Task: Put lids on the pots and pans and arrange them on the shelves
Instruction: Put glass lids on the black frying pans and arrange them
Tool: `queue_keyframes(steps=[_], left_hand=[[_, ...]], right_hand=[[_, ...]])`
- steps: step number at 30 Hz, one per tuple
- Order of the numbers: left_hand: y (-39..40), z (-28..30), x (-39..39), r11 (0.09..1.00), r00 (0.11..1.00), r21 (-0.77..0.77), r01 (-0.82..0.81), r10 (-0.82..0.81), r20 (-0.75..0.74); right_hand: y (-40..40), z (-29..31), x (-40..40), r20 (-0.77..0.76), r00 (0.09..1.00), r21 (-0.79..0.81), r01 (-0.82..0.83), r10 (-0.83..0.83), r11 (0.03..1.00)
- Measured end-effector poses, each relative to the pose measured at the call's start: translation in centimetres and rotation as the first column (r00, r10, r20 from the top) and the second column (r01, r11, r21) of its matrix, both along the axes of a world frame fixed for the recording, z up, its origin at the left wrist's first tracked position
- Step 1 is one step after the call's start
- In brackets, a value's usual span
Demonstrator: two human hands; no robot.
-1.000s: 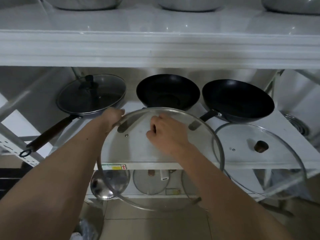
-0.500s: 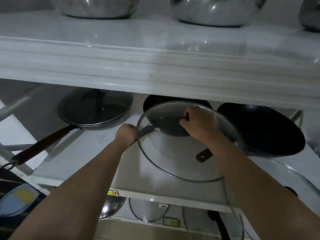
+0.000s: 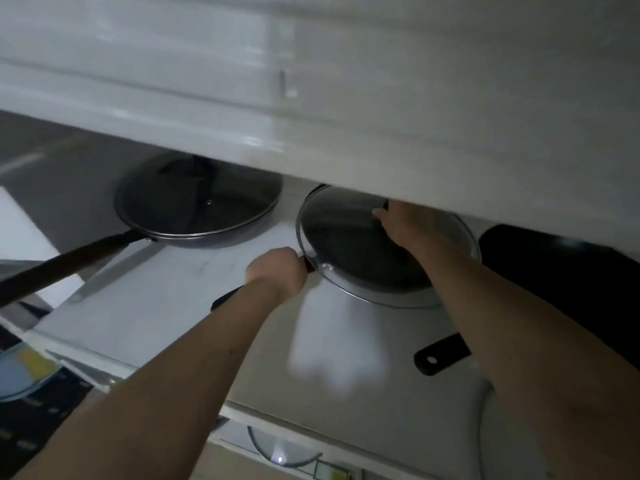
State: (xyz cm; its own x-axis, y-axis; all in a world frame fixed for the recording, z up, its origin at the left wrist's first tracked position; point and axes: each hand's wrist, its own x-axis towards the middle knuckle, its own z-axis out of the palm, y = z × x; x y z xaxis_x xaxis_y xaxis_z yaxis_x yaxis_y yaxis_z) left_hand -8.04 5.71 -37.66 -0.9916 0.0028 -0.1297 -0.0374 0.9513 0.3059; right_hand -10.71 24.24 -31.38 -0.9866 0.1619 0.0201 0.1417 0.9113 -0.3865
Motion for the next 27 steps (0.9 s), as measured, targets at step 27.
queue_keyframes(steps=[27], left_hand=[[6.5,2.6,3.9,0.967,0.92,-0.174,0.188,-0.235,-0.313]], right_hand=[[4.0,-0.5,0.9,-0.271,0.955,0.156,0.168,-0.121,0.973]])
